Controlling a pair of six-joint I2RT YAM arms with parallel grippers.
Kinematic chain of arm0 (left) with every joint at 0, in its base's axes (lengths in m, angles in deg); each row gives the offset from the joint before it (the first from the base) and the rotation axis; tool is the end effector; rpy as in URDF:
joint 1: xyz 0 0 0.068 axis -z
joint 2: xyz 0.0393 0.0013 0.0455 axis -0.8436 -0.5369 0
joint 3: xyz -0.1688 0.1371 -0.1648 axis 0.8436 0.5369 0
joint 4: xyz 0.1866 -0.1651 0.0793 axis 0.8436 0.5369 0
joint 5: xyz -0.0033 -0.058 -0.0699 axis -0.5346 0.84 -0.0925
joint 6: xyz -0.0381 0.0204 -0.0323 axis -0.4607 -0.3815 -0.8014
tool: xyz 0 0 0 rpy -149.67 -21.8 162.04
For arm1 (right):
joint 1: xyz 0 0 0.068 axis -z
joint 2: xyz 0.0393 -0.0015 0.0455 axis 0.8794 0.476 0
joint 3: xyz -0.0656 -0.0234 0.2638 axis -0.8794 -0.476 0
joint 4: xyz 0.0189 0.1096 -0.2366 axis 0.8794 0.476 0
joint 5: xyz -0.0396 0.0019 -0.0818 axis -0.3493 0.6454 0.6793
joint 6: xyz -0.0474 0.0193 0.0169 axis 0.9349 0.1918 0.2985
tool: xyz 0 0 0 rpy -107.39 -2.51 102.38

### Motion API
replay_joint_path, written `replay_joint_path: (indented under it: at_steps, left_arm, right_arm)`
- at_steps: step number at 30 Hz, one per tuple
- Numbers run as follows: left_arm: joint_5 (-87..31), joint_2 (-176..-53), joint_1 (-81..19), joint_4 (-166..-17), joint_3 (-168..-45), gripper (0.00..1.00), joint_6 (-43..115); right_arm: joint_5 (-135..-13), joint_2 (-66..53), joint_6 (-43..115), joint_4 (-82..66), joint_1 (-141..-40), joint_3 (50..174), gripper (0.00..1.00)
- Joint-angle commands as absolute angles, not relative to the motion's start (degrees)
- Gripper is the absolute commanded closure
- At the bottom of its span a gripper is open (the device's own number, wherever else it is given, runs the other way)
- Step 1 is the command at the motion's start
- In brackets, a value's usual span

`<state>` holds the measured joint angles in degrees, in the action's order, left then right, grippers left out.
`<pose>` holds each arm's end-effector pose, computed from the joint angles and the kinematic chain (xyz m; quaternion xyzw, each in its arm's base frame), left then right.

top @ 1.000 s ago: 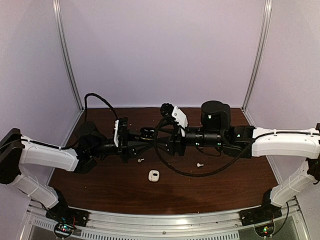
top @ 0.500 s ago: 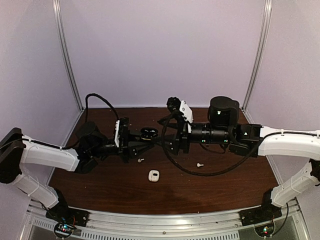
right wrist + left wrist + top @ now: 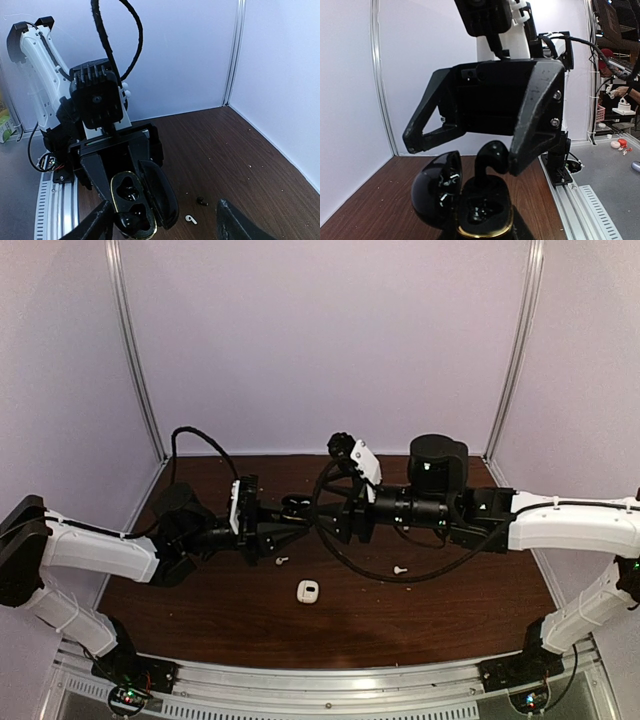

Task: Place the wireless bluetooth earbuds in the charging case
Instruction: Move the left earbud to the center of the board.

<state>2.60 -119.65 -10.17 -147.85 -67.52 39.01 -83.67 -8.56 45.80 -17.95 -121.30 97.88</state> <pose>0.1787 -0.2273 0.2534 0.4433 0.4787 -0.5273 0.5444 0.1564 0.2892 0.3402 -0.4753 0.5862 0.4089 0.5131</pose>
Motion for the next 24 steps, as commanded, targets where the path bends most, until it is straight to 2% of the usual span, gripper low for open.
replay_joint_path:
  at_steps: [1, 17, 24]
  left_arm:
    - [2.79, -120.18, -9.98, -149.91, -69.47, 1.0, 39.35]
    - [2.55, -120.44, -9.72, -149.05, -69.84, 1.0, 40.08]
    - [3.0, -120.94, -9.8, -151.36, -69.16, 1.0, 38.5]
  right_arm:
    - [-81.11, -7.74, 44.4, -18.12, -120.77, 99.97, 0.31]
    - [-82.33, -4.82, 43.52, -18.16, -120.04, 100.85, 0.34]
    - [-92.46, -7.73, 46.44, -20.74, -120.02, 98.61, 0.29]
